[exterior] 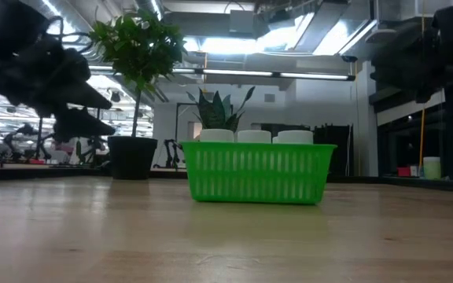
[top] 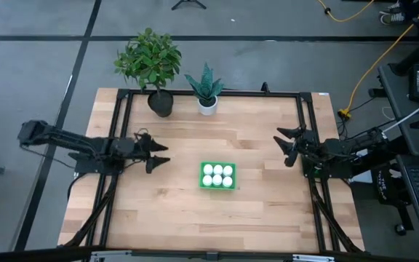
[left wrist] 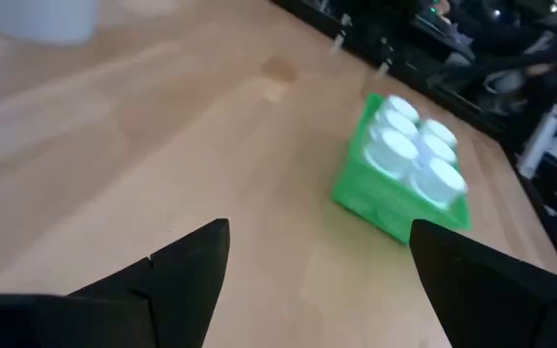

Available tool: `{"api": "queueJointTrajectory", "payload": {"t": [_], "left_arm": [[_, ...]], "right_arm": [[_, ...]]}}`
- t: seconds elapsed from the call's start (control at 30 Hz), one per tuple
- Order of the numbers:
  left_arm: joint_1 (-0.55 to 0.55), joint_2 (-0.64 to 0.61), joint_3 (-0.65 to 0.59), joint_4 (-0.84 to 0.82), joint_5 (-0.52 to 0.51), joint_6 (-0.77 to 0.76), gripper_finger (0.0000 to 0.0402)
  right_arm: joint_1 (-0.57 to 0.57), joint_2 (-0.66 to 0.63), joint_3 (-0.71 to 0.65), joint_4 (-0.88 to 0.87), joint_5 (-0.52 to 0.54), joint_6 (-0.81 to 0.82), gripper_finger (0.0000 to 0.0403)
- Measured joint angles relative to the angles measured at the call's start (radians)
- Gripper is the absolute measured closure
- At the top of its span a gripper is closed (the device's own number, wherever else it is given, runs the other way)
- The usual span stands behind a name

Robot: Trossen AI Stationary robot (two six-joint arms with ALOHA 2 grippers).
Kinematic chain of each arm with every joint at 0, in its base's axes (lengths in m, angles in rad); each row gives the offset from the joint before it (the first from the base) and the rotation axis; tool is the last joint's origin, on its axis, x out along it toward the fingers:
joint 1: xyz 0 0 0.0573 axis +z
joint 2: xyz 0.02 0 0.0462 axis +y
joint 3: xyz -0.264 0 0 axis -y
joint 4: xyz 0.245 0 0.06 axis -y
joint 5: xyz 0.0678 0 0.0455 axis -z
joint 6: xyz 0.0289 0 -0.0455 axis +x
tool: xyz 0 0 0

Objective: Pick and place pill bottles into a basket
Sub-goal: Return to Home Position

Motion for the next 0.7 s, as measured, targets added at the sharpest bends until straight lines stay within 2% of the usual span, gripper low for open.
{"api": "queueJointTrajectory", "payload": {"t": [0.23,0.27,0.33,0.47,0.6,0.7], "left_arm": [[0.276,-0.007,0.0,0.075,0.252,0.153,0.0089],[0.3,-0.01,0.0,0.065,0.246,0.173,0.0089],[0.338,-0.01,0.0,0.064,0.171,0.189,0.0089],[0.376,-0.01,0.0,0.057,0.021,0.066,0.0089],[0.39,-0.009,0.0,0.053,-0.035,0.005,0.0089],[0.393,-0.009,0.0,0.053,-0.039,0.004,0.0089]], "right_arm": [[0.0,0.0,0.0,-0.011,-0.001,-0.002,0.0191],[0.0,0.0,0.0,-0.013,-0.001,-0.002,0.0191],[0.0,0.0,0.0,-0.018,-0.001,-0.002,0.0191],[0.0,0.0,0.0,-0.022,-0.003,-0.002,0.0191],[0.0,0.0,0.0,-0.022,-0.003,-0.002,0.0191],[0.0,0.0,0.0,-0.022,-0.003,-0.002,0.0191]]}}
